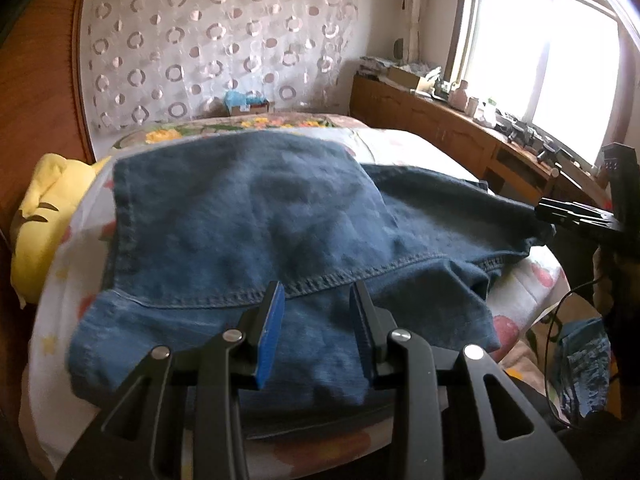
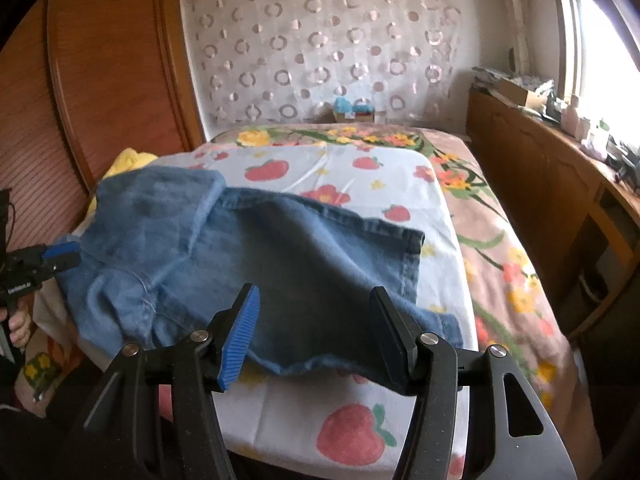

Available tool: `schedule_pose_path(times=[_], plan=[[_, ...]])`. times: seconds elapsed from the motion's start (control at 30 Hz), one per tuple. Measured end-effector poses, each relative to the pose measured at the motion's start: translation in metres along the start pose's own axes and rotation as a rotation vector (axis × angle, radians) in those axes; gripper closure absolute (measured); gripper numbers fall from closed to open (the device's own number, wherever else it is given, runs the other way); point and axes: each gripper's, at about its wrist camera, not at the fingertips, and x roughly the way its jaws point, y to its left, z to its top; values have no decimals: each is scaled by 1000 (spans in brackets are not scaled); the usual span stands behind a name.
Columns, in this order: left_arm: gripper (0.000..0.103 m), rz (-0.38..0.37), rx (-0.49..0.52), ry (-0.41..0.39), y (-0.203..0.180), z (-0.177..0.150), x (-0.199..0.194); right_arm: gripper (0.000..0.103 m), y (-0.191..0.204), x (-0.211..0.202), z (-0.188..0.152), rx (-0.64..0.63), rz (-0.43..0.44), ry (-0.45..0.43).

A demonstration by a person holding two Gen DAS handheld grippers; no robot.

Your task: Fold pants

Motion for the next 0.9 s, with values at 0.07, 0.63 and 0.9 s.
schedule_pose_path(times=[0.07,0.63,0.9], plan=[[71,5,-2,15,-1,-4,5,45,-1,4,-3,15,10,5],[58,65,20,60,-18,-23,26,45,-8,4,-22,40,-38,18],[57,97,37,40,-23,-26,28,45,-42,-12,-28,120,-76,1]])
